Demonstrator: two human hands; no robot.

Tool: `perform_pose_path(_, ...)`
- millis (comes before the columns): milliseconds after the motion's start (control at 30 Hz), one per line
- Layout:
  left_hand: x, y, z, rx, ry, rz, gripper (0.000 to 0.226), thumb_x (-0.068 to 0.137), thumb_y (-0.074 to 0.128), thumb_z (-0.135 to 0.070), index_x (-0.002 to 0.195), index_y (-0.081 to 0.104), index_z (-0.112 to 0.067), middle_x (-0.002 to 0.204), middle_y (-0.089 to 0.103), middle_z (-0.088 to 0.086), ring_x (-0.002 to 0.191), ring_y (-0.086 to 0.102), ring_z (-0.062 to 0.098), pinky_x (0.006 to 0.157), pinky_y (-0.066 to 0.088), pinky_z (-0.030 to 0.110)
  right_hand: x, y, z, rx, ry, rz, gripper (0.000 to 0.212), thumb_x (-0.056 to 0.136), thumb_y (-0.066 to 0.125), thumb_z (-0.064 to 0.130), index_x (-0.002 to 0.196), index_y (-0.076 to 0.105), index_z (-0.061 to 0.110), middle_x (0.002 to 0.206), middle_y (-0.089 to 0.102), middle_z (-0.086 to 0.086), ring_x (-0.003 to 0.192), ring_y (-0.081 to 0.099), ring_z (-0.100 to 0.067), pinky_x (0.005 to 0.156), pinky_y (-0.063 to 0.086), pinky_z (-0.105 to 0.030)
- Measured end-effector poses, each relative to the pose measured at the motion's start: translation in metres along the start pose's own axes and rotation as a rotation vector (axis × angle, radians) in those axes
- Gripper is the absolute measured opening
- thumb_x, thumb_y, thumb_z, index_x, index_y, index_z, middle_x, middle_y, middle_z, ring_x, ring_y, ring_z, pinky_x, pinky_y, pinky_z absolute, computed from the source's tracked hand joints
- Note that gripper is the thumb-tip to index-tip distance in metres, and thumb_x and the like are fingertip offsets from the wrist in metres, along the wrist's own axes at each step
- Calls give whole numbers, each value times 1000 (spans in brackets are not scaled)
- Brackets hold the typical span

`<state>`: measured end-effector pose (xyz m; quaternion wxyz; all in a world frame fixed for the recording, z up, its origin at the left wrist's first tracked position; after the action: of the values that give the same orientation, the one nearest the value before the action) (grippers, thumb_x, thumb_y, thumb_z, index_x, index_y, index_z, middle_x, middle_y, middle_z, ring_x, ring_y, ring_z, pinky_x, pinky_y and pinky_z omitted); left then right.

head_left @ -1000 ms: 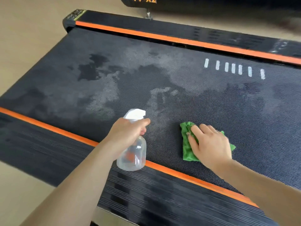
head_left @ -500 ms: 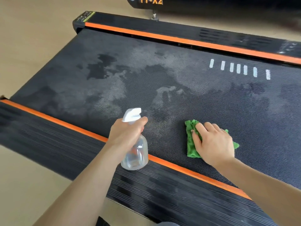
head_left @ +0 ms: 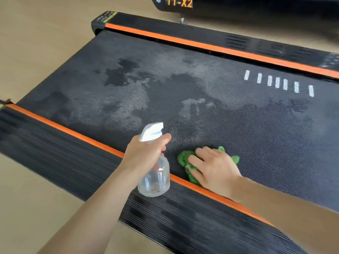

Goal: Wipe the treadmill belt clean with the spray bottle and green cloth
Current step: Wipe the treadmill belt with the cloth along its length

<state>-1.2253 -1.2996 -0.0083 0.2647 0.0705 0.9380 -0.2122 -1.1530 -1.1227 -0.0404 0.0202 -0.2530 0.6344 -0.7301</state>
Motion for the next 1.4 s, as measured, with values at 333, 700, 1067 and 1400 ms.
perform_pose_path(333,32,-16,-3,-25,-61,40,26,87,79,-45,91,80,-19,78,80,-7,71,72,9,74,60,32,174,63,-99,-135,305,-68,20,96,51,33,98,59,16,78,58,-5,71,58,-30,51,31,-32)
perform_pose_path(700,64,-11,-10,-132,17,101,29,91,75,-46,94,80,-17,85,78,-1,73,68,12,68,56,27,67,26,-1,81,-212,46,16,93,58,33,90,61,17,78,50,0,67,47,-21,57,41,-34)
perform_pose_path(1067,76,-15,-1,-308,-13,6,27,94,75,-41,89,78,-14,74,74,0,68,67,15,68,56,31,145,49,-42,1,67,-90,20,90,57,36,95,62,17,74,56,-1,67,55,-26,51,29,-29)
perform_pose_path(1400,81,-22,1,-378,13,-55,26,96,74,-38,89,77,-13,75,72,3,72,67,17,70,58,30,107,40,-7,151,-314,2,16,91,59,35,91,61,19,77,52,0,70,51,-24,56,38,-34)
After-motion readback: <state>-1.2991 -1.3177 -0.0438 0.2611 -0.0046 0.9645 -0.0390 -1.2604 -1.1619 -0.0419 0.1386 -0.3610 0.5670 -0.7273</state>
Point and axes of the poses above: each hand's wrist, its own x-axis towards the middle knuckle, its own y-axis out of the palm, z = x × y, the point moved 8 cm from there along x, towards the middle knuckle
